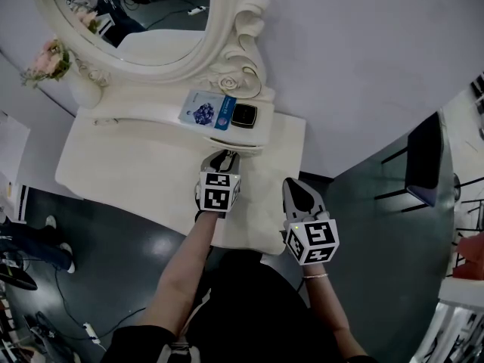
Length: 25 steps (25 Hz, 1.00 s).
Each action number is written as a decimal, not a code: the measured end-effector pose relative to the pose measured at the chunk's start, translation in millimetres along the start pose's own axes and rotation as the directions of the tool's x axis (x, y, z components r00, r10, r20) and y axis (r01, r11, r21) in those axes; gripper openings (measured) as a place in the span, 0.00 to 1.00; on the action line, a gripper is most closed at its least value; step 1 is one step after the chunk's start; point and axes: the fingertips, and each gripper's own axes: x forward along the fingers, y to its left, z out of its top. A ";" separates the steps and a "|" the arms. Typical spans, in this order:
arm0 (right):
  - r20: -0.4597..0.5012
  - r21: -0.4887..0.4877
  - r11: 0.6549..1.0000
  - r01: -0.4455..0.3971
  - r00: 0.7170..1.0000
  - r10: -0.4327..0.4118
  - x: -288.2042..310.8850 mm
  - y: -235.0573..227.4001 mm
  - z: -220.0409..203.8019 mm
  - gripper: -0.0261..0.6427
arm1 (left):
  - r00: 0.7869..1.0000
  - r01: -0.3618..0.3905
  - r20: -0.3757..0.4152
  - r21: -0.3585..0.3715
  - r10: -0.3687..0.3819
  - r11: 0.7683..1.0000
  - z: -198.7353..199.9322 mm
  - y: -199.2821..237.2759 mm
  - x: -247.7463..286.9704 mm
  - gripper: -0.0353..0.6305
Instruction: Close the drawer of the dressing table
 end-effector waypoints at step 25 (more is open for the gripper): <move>0.003 0.000 1.000 0.022 1.000 -0.022 -14.4 0.0 -1.1 0.05 | 1.000 0.019 0.003 0.004 -0.019 1.000 15.0 2.8 15.1 0.25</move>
